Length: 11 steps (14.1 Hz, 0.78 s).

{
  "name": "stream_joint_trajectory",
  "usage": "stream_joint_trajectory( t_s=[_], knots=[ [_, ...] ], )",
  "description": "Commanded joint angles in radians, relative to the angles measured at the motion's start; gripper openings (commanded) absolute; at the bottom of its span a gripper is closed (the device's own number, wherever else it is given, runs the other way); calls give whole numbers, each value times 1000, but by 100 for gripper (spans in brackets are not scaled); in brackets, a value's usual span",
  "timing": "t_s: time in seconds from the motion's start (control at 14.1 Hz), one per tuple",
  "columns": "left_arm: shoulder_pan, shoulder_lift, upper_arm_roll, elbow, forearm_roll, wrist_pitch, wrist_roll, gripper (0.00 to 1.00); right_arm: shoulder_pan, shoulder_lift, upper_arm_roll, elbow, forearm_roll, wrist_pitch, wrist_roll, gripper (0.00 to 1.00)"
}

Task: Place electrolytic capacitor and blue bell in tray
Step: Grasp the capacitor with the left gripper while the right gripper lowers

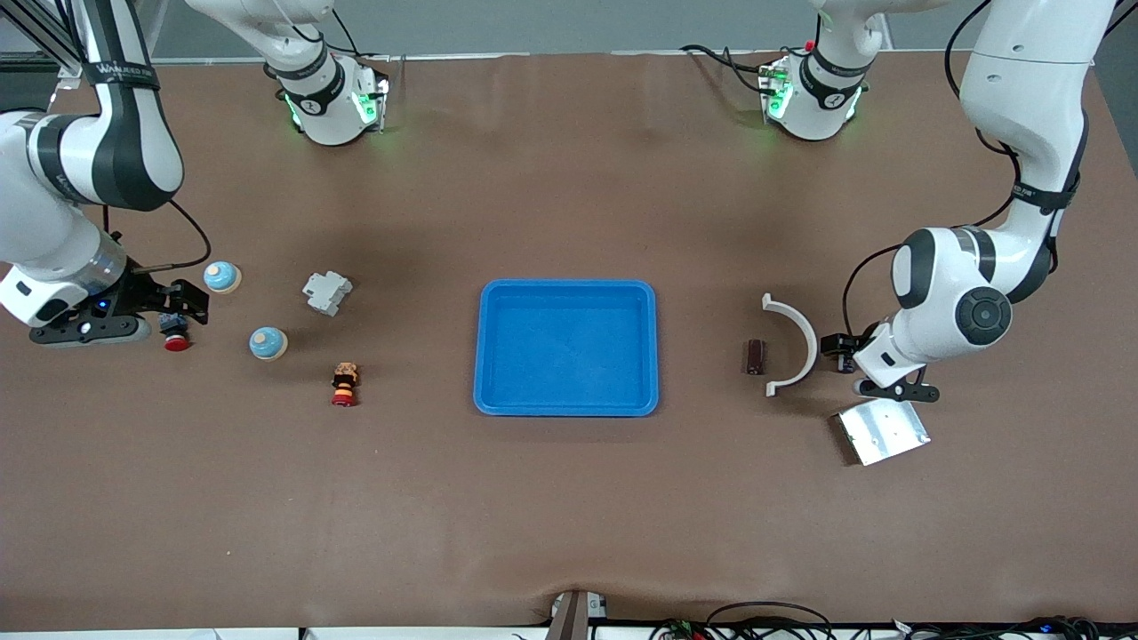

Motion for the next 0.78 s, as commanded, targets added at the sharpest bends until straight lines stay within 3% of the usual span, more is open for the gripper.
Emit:
stream_joint_trajectory(
  t_s=[0.0, 0.71],
  knots=[
    [12, 16, -3, -8, 21, 33, 11, 100, -11, 7, 5, 18, -17, 2, -27, 100],
    [24, 52, -3, -2, 21, 75, 11, 100, -52, 56, 2, 60, -31, 13, -33, 100]
  ],
)
